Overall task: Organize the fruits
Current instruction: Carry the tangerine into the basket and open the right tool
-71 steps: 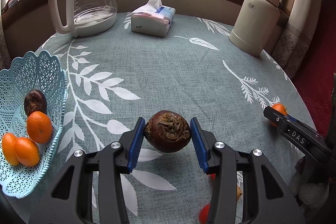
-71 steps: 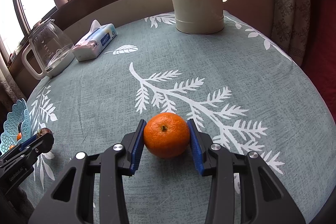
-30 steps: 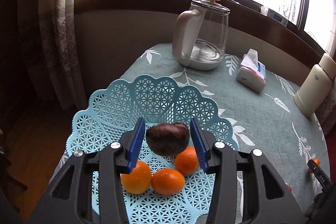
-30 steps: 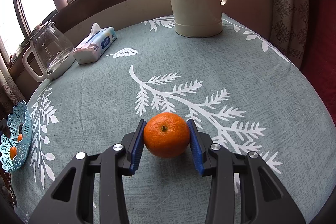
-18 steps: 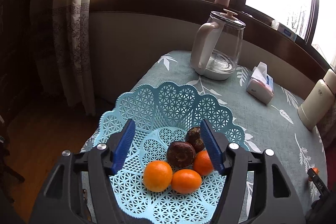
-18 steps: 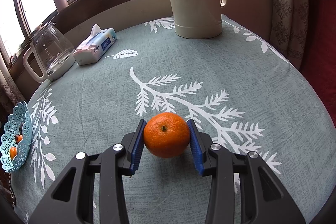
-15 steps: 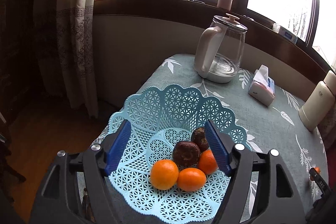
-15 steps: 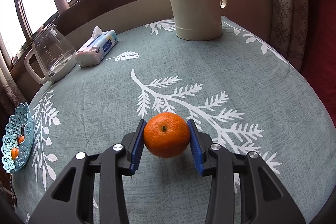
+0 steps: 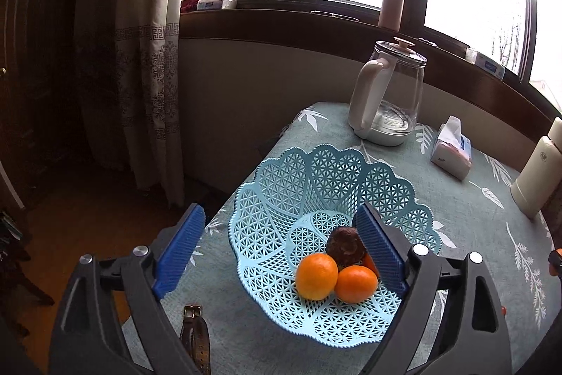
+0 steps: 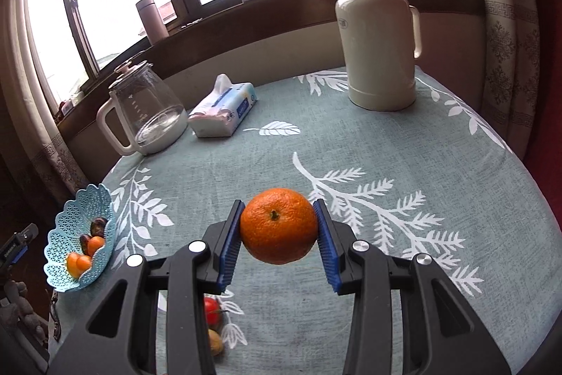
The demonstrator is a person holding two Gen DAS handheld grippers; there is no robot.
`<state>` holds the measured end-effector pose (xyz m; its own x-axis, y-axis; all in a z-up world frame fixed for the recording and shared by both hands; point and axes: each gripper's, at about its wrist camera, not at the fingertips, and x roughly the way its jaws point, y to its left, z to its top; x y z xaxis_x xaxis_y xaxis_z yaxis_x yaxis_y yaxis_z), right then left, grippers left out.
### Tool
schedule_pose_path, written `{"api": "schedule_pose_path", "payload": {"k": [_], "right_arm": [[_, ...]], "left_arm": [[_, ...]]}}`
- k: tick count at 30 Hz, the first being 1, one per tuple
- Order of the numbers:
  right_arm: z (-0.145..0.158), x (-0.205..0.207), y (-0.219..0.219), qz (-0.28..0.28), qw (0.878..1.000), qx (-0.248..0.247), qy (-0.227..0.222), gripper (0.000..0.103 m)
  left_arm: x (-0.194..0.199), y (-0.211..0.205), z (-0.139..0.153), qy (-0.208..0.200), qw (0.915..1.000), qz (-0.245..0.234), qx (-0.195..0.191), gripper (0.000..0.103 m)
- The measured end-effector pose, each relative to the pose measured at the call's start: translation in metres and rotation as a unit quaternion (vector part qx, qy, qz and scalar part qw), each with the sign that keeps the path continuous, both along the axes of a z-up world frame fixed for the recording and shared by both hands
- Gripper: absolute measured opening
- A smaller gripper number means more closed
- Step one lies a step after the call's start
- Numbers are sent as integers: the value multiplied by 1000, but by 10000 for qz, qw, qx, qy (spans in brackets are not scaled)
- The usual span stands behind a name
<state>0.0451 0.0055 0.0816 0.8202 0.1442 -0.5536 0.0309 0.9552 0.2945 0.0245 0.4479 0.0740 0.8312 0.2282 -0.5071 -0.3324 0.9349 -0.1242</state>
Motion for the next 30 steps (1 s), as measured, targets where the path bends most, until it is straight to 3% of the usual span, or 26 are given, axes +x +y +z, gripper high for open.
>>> {"api": "schedule_pose_path", "payload": {"k": [8, 18, 30], "right_arm": [[25, -1, 61, 784, 9968, 58, -160, 40], [34, 3, 166, 1836, 9830, -52, -82, 40], [27, 20, 245, 2166, 9753, -409, 98, 41]], "left_arm": [[-22, 5, 2, -119, 9999, 78, 74, 91], [-45, 19, 4, -261, 9994, 161, 132, 92], [-54, 35, 6, -368, 9991, 168, -105, 92]]}}
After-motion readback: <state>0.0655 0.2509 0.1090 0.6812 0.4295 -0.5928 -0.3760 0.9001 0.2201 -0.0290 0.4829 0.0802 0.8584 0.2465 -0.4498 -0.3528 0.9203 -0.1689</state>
